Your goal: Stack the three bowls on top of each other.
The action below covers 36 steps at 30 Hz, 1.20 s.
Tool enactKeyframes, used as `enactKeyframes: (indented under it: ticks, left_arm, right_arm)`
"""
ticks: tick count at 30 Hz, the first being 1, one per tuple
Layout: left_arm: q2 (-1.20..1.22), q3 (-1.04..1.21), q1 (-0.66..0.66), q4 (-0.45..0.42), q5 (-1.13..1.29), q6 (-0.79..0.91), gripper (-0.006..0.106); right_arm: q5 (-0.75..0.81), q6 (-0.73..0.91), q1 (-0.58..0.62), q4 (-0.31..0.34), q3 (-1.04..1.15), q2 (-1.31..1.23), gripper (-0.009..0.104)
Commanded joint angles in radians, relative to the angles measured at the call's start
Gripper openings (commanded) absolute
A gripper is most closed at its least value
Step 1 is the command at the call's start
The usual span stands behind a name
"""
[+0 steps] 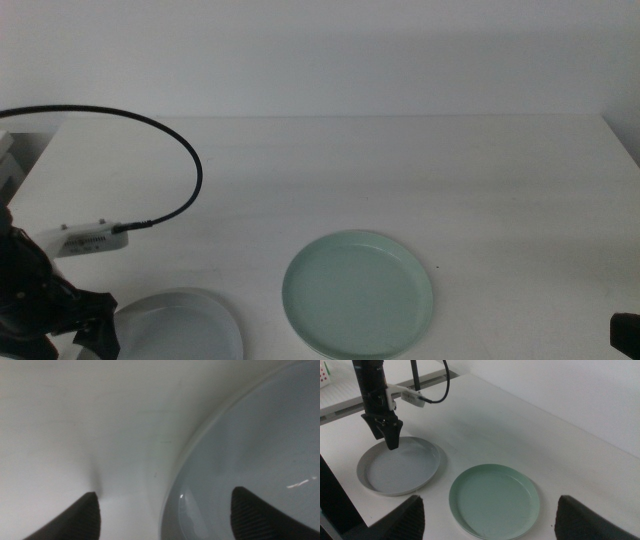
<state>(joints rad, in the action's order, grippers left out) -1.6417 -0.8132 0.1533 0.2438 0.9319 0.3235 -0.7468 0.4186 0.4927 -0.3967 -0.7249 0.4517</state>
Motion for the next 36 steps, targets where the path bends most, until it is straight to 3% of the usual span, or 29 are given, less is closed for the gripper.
enactKeyframes:
  ticks: [1,6,12,18,27,36]
  left_arm:
    - [0.013,-0.022,-0.002,0.026,0.012,0.003,0.074]
    - [-0.009,-0.022,-0.002,0.034,0.026,0.003,0.045]
    - [-0.02,-0.022,-0.002,0.032,0.051,-0.01,-0.003]
    - [0.002,-0.049,-0.002,-0.053,0.167,-0.07,-0.005]
    - [0.199,-0.238,-0.006,-0.033,0.388,-0.126,-0.005]
    - [0.154,-0.429,-0.284,-0.006,0.384,-0.272,-0.005]
  right_arm:
    - [0.07,0.012,0.003,-0.015,-0.022,0.01,0.068]
    - [0.069,0.012,0.003,-0.015,-0.022,0.01,0.068]
    - [0.069,0.012,0.003,-0.015,-0.022,0.01,0.068]
    - [0.069,0.012,0.003,-0.015,-0.022,0.01,0.068]
    - [0.069,0.012,0.003,-0.015,-0.022,0.01,0.068]
    - [0.069,0.012,0.003,-0.015,-0.022,0.01,0.068]
